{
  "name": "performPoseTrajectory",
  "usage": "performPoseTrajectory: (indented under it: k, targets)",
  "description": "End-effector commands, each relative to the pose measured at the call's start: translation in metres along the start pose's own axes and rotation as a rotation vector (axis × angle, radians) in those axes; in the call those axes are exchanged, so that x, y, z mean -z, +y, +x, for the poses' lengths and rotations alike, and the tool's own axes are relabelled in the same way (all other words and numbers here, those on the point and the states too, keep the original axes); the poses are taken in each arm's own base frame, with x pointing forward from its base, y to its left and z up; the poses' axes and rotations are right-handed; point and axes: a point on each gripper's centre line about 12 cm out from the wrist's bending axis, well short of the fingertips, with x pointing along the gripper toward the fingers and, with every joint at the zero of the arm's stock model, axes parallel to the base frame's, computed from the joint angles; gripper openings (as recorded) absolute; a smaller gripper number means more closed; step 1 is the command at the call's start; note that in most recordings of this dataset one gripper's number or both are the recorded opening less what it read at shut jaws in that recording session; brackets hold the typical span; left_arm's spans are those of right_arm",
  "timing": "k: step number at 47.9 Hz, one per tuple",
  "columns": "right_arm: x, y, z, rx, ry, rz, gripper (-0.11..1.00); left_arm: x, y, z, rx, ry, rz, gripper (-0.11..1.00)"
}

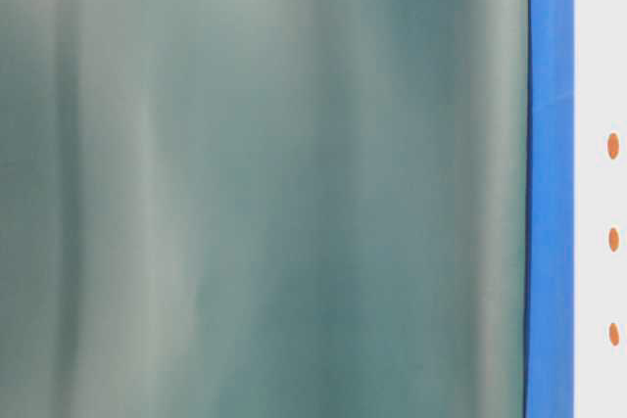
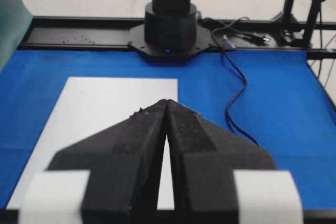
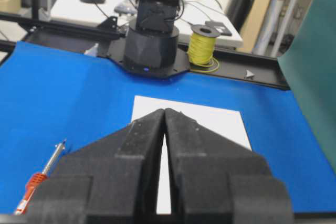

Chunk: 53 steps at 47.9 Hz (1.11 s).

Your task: Touch the tip of the soldering iron to the mark.

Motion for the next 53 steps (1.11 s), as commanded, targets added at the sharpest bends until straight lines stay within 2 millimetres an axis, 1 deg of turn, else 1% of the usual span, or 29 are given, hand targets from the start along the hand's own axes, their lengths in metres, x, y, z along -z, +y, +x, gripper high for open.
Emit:
performPoseTrajectory:
  k: [1,7,14,20,27,33,36,39,43,46,51,53]
  targets:
    - [-0.005,0.000,0.004,0.000,-0.005,0.003,0.00,-0.005,-0.001,0.001,0.004,-0.015,0.001,0.00]
    - [-0.005,0.000,0.005,0.000,0.028,0.001,-0.06,-0.006,-0.001,0.000,0.005,-0.014,-0.002,0.00]
    - [-0.008,0.000,0.005,-0.001,0.031,0.005,-0.06,-0.006,-0.001,-0.001,0.005,-0.012,0.000,0.00]
    - [-0.012,0.006,0.008,-0.032,0.028,0.017,-0.06,-0.004,-0.001,-0.001,0.005,-0.009,-0.002,0.00]
    - [-0.012,0.016,0.017,-0.073,0.056,0.033,-0.06,-0.004,-0.001,-0.001,0.005,-0.011,-0.002,0.00]
    - [-0.013,0.023,0.031,-0.100,0.082,0.036,-0.06,-0.004,-0.001,-0.001,0.005,-0.009,0.000,0.00]
    - [-0.014,0.026,0.039,-0.109,0.101,0.046,-0.03,-0.003,-0.001,-0.001,0.005,-0.005,-0.002,0.00]
    - [-0.012,0.029,0.049,-0.112,0.129,0.066,0.03,-0.002,-0.001,-0.001,0.005,-0.005,-0.003,0.00]
    - [-0.009,0.032,0.061,-0.115,0.170,0.089,0.18,-0.002,-0.001,-0.001,0.005,-0.005,-0.002,0.00]
    - [-0.006,0.035,0.070,-0.119,0.202,0.102,0.35,-0.002,-0.001,-0.001,0.005,-0.005,-0.002,0.00]
    - [0.001,0.041,0.088,-0.125,0.278,0.120,0.68,-0.002,-0.001,-0.002,0.005,-0.008,-0.002,0.00]
    - [0.003,0.043,0.095,-0.127,0.308,0.127,0.79,-0.002,-0.001,-0.002,0.005,-0.008,-0.003,0.00]
